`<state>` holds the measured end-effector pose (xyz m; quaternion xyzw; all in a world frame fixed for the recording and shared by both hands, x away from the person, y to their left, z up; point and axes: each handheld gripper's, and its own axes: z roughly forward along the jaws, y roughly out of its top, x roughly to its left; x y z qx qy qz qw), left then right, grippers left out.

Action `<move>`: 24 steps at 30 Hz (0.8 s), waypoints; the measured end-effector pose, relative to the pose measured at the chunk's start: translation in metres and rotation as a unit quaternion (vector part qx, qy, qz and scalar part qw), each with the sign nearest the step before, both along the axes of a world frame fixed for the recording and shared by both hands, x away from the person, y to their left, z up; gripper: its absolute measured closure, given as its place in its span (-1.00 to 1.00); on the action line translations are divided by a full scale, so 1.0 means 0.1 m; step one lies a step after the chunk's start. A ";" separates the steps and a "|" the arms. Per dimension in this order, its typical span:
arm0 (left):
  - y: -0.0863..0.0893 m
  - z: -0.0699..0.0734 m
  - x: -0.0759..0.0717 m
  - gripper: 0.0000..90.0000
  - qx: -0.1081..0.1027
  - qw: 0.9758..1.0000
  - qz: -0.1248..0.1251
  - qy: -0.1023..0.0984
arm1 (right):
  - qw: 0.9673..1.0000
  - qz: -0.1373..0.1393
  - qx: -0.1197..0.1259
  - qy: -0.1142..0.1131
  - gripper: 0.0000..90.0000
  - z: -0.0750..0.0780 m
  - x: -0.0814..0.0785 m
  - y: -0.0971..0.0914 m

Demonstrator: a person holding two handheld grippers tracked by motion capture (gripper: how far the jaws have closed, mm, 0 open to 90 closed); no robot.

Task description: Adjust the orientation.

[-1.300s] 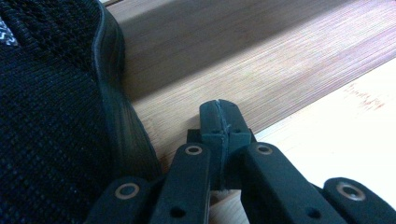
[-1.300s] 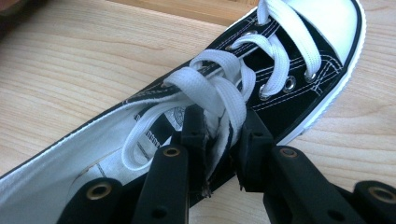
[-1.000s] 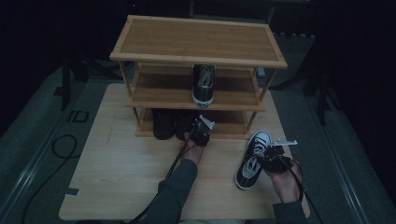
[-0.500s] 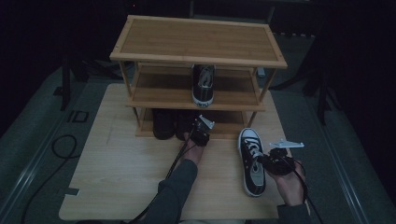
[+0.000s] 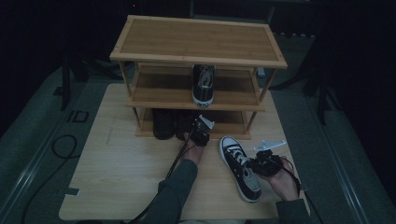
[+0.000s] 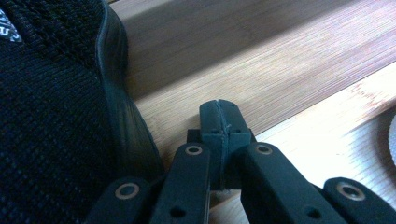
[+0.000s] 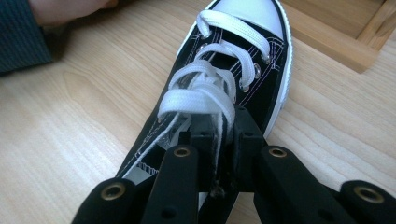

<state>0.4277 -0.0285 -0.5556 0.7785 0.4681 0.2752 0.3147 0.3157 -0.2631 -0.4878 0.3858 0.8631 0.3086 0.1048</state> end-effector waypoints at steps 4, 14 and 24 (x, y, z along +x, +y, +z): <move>0.00 0.00 0.00 1.00 -0.001 1.000 0.000 0.001 | 1.000 0.002 -0.005 0.003 0.82 0.00 -0.01 -0.01; 0.00 0.00 0.00 1.00 0.000 1.000 0.001 0.002 | 0.999 -0.013 -0.030 -0.008 0.58 0.15 -0.17 -0.02; 0.00 0.00 0.00 1.00 0.000 1.000 0.000 0.001 | 0.996 -0.052 -0.075 0.001 0.76 0.04 -0.20 0.08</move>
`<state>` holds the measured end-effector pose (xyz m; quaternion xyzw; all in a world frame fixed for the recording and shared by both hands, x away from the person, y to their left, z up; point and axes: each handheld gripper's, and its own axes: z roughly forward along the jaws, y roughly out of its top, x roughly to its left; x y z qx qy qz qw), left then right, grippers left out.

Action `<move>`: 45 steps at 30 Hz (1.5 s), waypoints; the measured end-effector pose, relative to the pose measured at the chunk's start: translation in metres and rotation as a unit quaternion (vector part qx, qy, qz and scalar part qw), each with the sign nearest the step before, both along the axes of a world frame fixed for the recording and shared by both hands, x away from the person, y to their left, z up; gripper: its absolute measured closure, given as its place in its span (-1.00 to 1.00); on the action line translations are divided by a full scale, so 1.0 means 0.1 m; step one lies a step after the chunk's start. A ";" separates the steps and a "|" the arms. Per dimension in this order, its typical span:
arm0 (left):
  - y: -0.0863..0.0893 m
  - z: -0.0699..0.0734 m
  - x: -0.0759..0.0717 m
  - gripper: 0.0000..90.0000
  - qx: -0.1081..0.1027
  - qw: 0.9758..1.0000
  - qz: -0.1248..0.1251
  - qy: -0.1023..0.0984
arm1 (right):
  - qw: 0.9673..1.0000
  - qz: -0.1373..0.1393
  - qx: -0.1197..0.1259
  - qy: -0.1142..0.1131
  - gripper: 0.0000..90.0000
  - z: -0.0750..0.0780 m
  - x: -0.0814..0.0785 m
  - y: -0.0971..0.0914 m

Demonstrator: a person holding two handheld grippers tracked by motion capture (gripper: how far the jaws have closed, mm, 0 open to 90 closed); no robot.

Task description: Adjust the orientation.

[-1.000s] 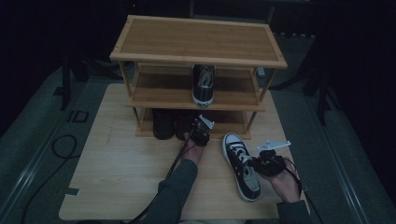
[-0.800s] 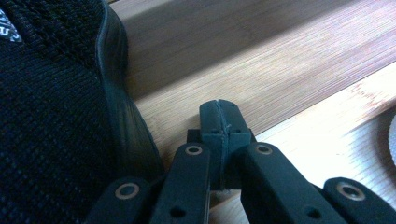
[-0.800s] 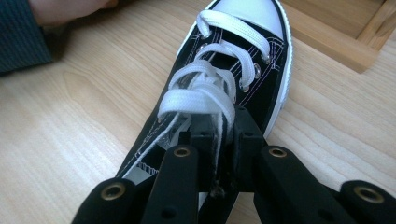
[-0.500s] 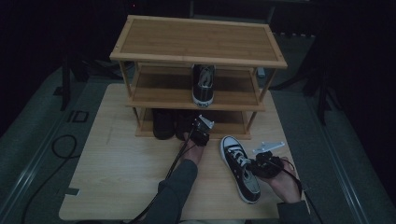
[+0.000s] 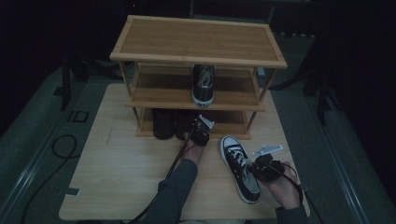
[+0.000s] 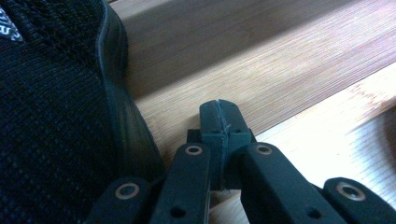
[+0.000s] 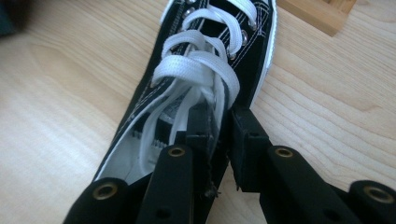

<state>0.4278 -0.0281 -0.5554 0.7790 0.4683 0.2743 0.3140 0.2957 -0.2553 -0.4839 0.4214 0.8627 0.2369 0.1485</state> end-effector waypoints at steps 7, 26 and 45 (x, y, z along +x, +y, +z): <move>0.00 0.00 0.00 1.00 -0.001 1.000 0.000 0.000 | 1.000 -0.017 0.008 0.000 0.83 -0.15 0.10 0.07; 0.00 0.00 0.00 1.00 0.001 1.000 -0.001 0.000 | 0.997 -0.008 0.080 -0.008 0.94 -0.02 0.22 -0.22; 0.00 0.00 0.00 1.00 -0.002 1.000 0.000 0.000 | 0.996 0.035 0.073 -0.028 0.94 0.35 0.29 -0.33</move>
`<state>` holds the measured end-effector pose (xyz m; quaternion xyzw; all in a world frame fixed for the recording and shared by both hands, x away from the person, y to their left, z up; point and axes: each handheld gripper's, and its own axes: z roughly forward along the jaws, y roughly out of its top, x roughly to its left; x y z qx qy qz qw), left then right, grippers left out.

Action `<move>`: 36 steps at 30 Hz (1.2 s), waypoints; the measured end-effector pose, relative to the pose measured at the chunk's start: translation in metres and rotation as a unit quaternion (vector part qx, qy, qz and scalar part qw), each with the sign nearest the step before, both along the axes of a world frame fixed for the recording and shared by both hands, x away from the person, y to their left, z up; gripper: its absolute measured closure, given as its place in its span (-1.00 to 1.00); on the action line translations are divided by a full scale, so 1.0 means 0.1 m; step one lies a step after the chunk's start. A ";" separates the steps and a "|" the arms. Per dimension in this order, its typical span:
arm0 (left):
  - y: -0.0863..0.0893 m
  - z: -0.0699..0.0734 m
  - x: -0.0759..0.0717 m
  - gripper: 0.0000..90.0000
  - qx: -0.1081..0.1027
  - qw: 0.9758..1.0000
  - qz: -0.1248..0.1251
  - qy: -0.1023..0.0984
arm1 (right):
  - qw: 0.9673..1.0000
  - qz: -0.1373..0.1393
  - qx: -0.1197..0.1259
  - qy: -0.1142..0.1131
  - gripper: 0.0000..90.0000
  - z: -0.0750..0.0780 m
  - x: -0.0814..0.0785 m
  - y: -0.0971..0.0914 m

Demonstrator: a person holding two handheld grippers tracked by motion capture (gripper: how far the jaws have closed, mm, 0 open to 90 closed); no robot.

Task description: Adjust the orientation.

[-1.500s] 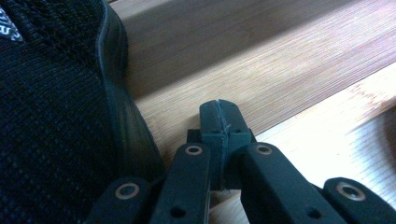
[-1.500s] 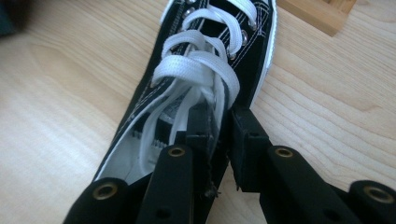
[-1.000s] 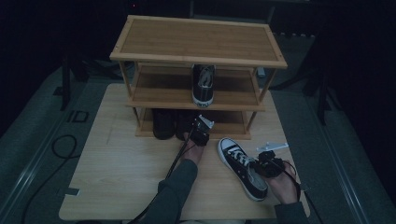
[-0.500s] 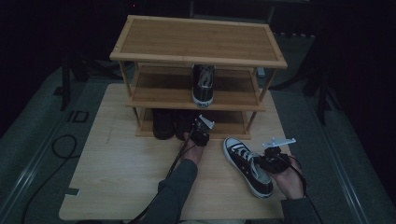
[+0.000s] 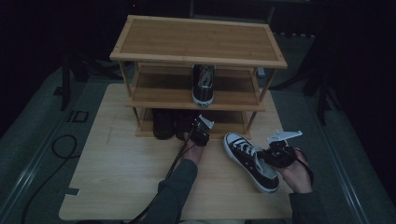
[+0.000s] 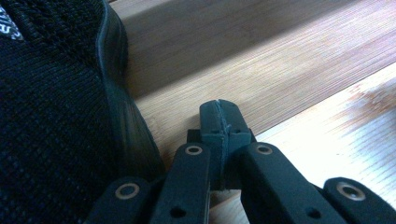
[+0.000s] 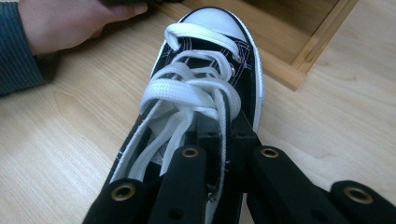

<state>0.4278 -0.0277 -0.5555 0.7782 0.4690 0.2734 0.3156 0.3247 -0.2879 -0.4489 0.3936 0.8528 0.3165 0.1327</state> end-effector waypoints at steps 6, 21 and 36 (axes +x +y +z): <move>0.00 0.00 0.00 1.00 -0.005 1.000 0.003 0.000 | 1.000 0.016 -0.003 -0.003 0.94 0.09 0.02 0.01; 0.00 0.00 0.01 1.00 -0.006 1.000 0.002 0.001 | 0.999 0.051 -0.006 -0.003 0.94 0.27 0.06 0.02; 0.00 0.00 0.00 1.00 -0.002 1.000 0.000 0.002 | 0.997 0.081 -0.003 -0.015 0.94 0.51 0.10 0.03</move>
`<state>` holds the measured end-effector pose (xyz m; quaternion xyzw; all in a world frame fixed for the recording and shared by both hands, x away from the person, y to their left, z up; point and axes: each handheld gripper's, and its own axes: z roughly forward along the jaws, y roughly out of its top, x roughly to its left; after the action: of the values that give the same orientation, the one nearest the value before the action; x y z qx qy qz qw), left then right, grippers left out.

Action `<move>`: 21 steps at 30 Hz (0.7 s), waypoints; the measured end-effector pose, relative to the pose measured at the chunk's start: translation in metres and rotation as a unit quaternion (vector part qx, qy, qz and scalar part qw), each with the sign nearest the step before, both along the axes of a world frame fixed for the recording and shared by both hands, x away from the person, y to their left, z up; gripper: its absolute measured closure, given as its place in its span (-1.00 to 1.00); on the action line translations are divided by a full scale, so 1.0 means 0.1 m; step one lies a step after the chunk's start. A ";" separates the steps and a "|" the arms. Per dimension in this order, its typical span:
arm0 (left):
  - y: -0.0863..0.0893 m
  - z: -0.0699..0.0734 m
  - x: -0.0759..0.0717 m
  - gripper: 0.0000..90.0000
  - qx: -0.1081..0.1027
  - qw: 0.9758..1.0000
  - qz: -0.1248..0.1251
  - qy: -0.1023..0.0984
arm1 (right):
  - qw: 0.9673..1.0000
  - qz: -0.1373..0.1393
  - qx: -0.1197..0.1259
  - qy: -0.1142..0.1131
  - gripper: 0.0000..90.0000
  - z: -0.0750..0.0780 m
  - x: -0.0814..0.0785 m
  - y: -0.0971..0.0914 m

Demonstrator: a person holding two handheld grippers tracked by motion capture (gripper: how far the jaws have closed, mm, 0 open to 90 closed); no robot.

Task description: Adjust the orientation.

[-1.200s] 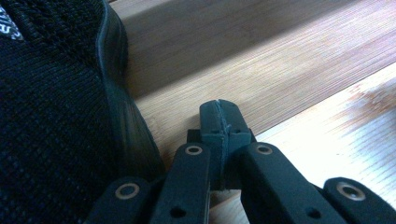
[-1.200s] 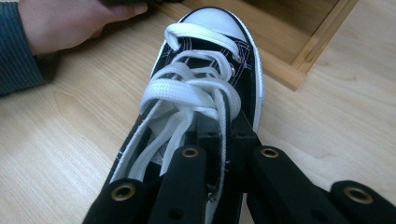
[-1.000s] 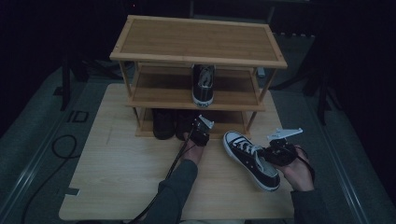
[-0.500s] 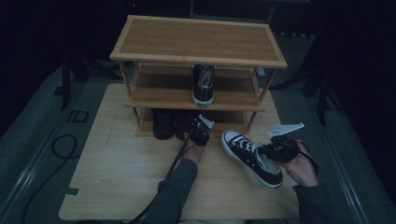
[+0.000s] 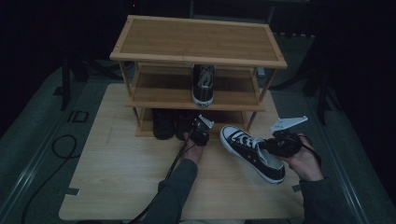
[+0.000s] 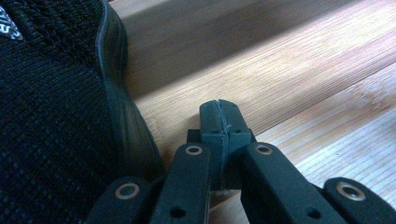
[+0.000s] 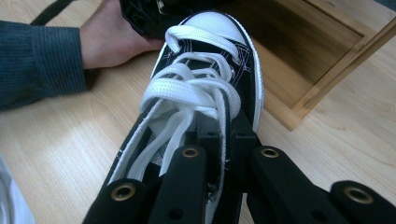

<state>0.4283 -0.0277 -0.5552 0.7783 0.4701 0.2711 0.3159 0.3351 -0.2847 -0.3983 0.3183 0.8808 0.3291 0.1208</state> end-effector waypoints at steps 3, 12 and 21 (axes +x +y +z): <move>0.00 0.00 0.00 1.00 0.001 1.000 -0.001 0.000 | 1.000 0.004 0.002 -0.003 0.94 0.03 0.01 0.00; 0.00 0.00 0.00 1.00 0.001 1.000 0.000 0.000 | 1.000 0.007 0.006 0.001 0.94 0.12 0.00 -0.01; 0.00 0.00 0.00 1.00 0.004 1.000 -0.001 0.001 | 1.000 0.013 0.012 0.000 0.94 0.21 0.00 -0.04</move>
<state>0.4284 -0.0281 -0.5549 0.7802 0.4684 0.2720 0.3129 0.3350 -0.2888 -0.3776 0.3081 0.8807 0.3416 0.1128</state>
